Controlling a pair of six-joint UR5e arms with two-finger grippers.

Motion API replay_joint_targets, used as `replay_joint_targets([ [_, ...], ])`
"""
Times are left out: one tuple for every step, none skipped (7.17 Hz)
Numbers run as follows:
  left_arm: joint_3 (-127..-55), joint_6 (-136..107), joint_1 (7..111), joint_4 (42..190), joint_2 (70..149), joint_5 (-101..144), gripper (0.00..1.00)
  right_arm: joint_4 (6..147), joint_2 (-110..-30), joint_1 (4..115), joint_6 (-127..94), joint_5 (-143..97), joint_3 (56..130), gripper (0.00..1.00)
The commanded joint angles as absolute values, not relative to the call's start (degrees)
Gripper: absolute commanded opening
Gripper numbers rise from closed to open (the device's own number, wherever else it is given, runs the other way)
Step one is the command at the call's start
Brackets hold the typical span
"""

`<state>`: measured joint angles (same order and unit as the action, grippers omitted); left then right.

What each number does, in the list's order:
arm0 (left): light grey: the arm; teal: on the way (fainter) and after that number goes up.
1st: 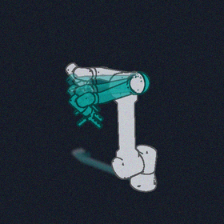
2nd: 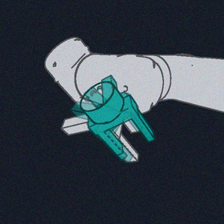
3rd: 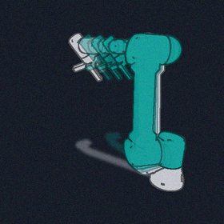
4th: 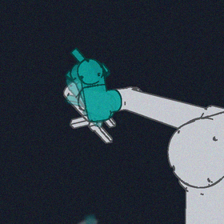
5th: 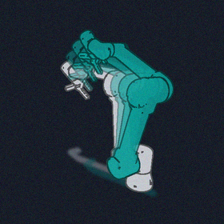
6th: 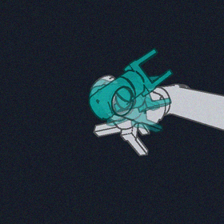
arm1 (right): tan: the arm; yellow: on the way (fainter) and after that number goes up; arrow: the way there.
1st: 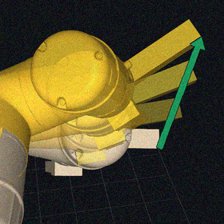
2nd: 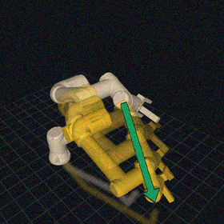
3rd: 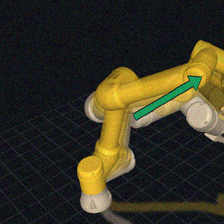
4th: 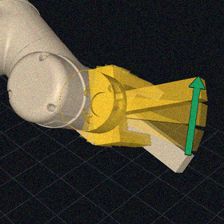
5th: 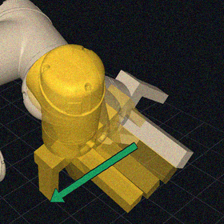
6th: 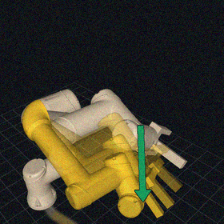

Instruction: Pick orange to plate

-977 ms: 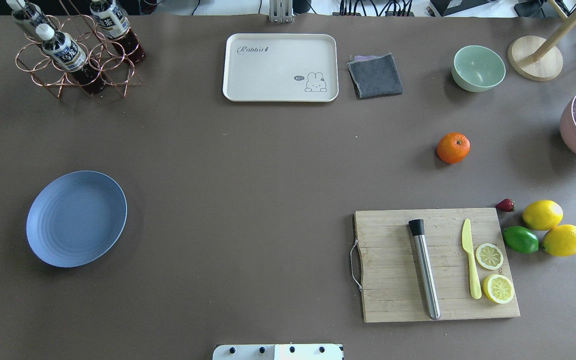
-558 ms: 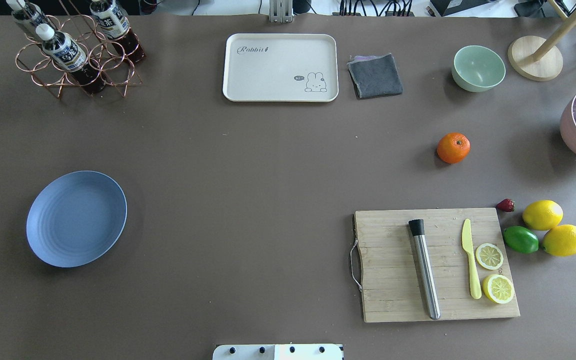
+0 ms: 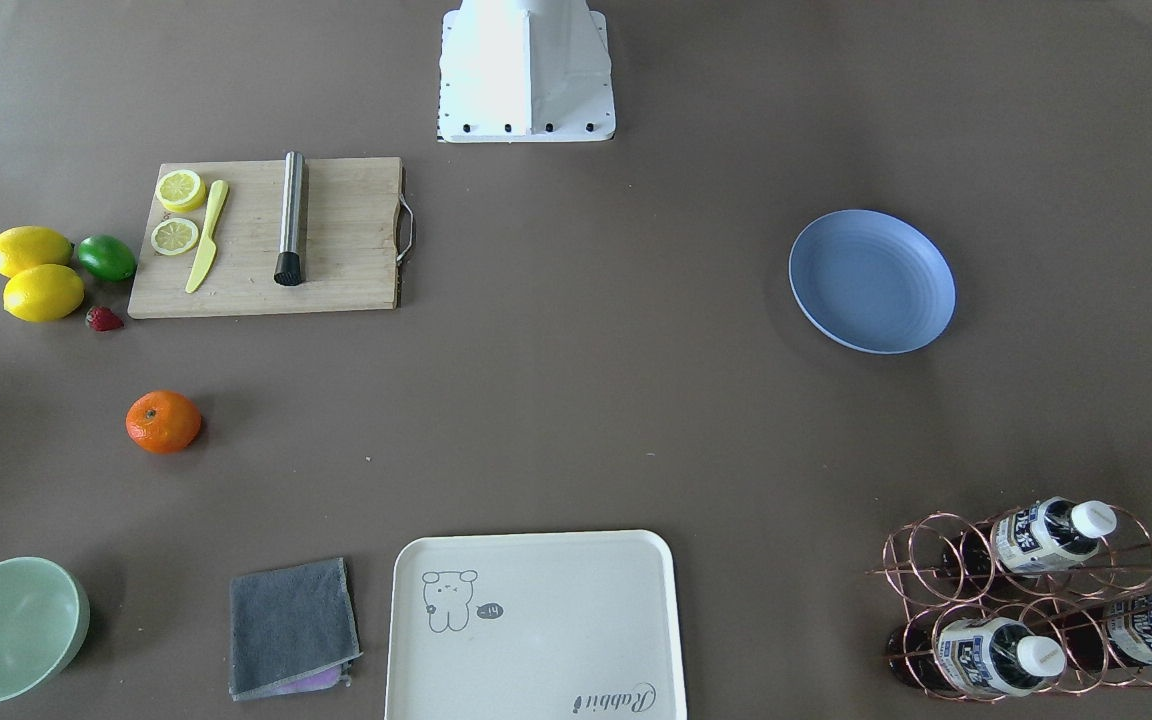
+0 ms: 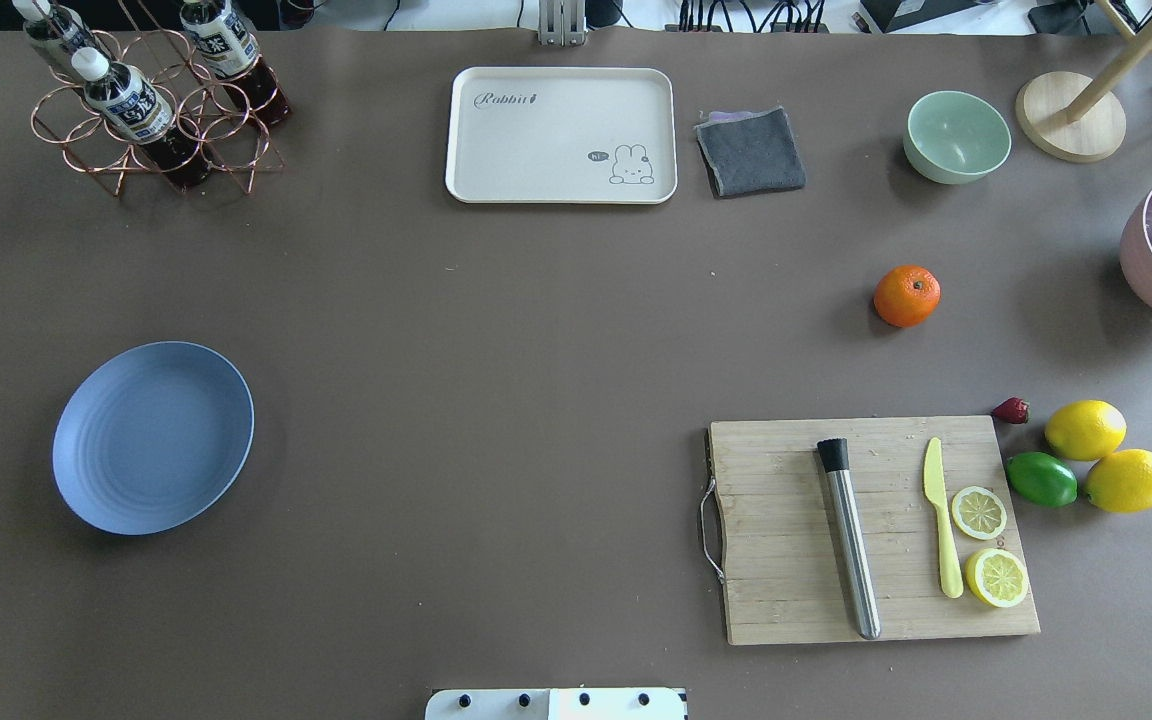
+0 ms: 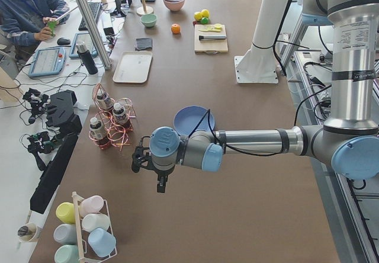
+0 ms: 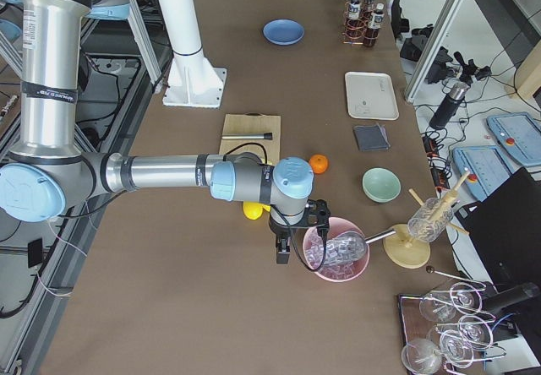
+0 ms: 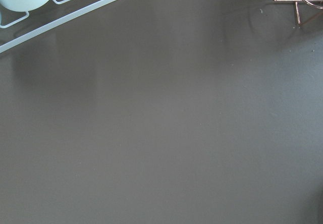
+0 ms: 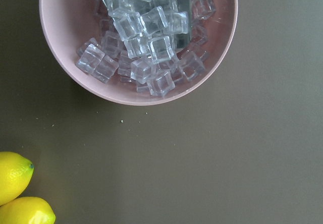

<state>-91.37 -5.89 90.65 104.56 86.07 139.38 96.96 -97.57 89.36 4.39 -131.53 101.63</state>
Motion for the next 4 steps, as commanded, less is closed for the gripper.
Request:
replay_joint_targets([
  [-93.59, -5.89, 90.70, 104.85, 85.52, 139.48, 0.98, 96.94, -97.30, 89.30, 4.48, -131.57, 101.69, 1.00],
  [-93.78, -5.89, 90.70, 104.85, 85.52, 139.48, 0.98, 96.94, -97.29, 89.30, 4.48, -131.57, 101.69, 1.00],
  [-94.74, -5.98, 90.79, 104.94, 85.43, 139.57, 0.98, 96.86, -97.29, 89.30, 4.57, -131.57, 101.69, 1.00],
  [-95.53, -6.06, 90.70, 104.94, 85.95, 139.48, 0.98, 95.55, -97.21, 89.30, 4.48, -131.57, 101.60, 1.00],
])
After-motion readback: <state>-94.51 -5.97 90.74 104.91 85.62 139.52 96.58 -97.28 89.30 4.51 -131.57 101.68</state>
